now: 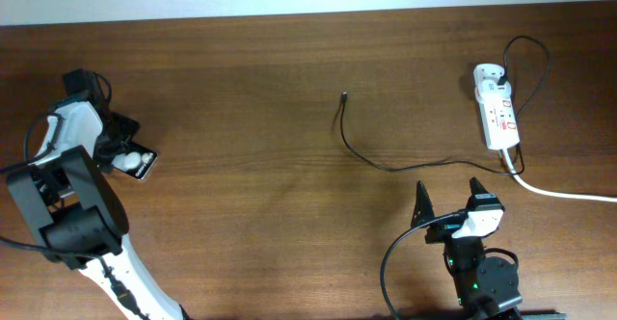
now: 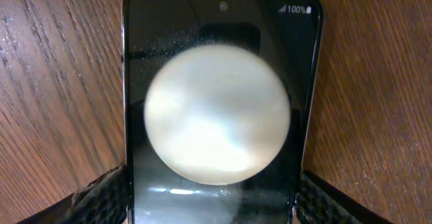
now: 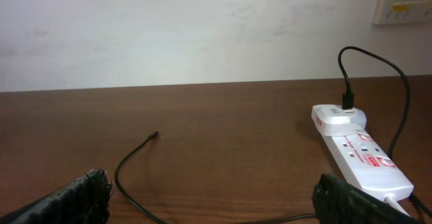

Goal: Plug charger to phone and switch on socket
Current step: 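Lift the phone with the left gripper and carry it to table center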

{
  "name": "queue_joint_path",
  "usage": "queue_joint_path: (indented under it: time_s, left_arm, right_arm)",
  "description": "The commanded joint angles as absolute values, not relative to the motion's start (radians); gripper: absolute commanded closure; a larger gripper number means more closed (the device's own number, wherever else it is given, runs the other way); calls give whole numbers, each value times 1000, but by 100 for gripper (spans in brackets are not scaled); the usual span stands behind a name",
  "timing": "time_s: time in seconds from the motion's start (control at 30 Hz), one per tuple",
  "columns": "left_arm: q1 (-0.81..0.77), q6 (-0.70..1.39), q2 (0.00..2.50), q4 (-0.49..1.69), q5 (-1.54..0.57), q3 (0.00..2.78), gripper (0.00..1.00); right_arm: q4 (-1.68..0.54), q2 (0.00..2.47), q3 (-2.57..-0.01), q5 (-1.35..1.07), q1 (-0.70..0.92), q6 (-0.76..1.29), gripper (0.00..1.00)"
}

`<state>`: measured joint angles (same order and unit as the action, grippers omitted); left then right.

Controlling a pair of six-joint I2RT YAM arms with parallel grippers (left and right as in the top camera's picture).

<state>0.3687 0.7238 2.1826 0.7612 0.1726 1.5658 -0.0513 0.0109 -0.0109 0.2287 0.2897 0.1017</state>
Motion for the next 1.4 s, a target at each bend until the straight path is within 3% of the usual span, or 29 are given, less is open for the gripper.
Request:
queue_joint_path:
  time_s: [0.0, 0.2, 0.43, 0.7, 0.9, 1.17, 1.37]
  left_arm:
    - [369, 733, 2278, 784, 159, 1523, 27]
    - [369, 717, 2278, 783, 165, 1523, 43]
    - [369, 702, 2278, 786, 165, 1523, 45]
    - [316, 656, 2278, 907, 165, 1691, 55]
    - [131, 650, 2278, 925, 125, 1806, 55]
    - [-236, 650, 2278, 860, 19, 1835, 56]
    - [-399, 611, 2278, 888, 25, 1835, 56]
  right_arm:
    - [-57, 4, -6, 248, 293, 101, 1]
    - [-57, 4, -6, 248, 293, 101, 1]
    - [-57, 4, -6, 248, 293, 101, 1]
    - [-57, 4, -6, 248, 293, 101, 1]
    - [-57, 4, -6, 248, 293, 101, 1]
    - [-57, 4, -6, 248, 293, 101, 1]
    - [-57, 4, -6, 248, 293, 101, 1]
